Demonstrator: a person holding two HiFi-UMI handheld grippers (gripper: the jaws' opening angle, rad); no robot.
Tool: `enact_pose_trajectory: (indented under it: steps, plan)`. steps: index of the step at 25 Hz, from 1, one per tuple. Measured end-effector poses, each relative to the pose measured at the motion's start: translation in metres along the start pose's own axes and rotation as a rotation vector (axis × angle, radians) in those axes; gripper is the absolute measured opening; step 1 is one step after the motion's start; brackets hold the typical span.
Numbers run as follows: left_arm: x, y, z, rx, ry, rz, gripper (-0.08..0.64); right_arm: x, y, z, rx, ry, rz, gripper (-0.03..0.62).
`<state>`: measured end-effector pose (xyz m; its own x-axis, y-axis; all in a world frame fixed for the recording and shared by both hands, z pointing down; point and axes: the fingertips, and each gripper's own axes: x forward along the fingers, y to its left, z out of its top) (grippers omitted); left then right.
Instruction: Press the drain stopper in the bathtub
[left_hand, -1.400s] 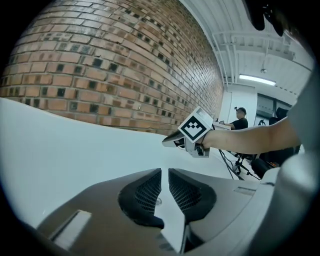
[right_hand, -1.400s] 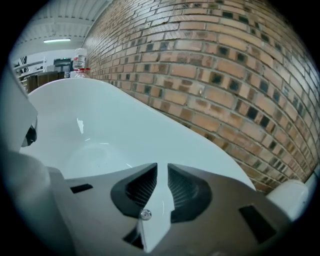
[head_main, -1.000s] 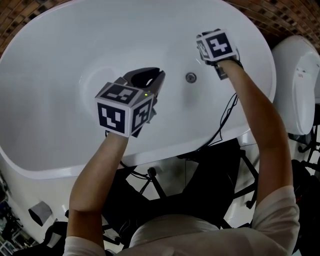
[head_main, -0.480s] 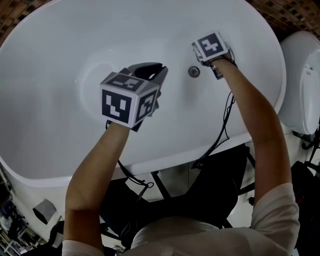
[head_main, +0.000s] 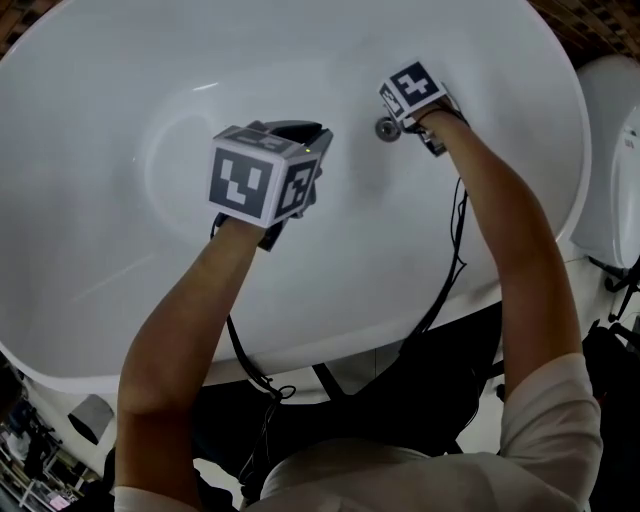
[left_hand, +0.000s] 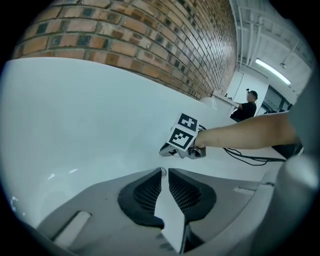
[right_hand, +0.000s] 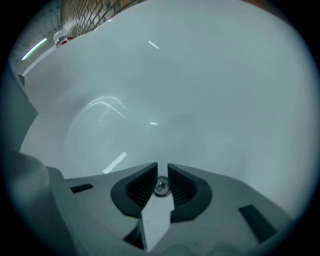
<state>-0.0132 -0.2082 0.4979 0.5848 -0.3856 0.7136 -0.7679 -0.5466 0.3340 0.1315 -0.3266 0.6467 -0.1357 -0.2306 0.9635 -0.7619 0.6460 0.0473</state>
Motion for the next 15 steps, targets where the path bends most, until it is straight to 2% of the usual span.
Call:
enact_pose_trajectory:
  steps: [3, 7, 15]
  plan:
    - [0.015, 0.005, -0.013, -0.012, 0.050, -0.010, 0.052, 0.027, 0.002, -0.020, -0.018, 0.062, 0.038, 0.057]
    - [0.030, 0.009, -0.026, -0.019, 0.098, -0.026, 0.052, 0.057, 0.002, -0.041, 0.007, 0.123, 0.082, 0.057]
    - [0.040, 0.007, -0.045, -0.090, 0.117, -0.076, 0.052, 0.097, 0.004, -0.075, 0.085, 0.214, 0.117, 0.051]
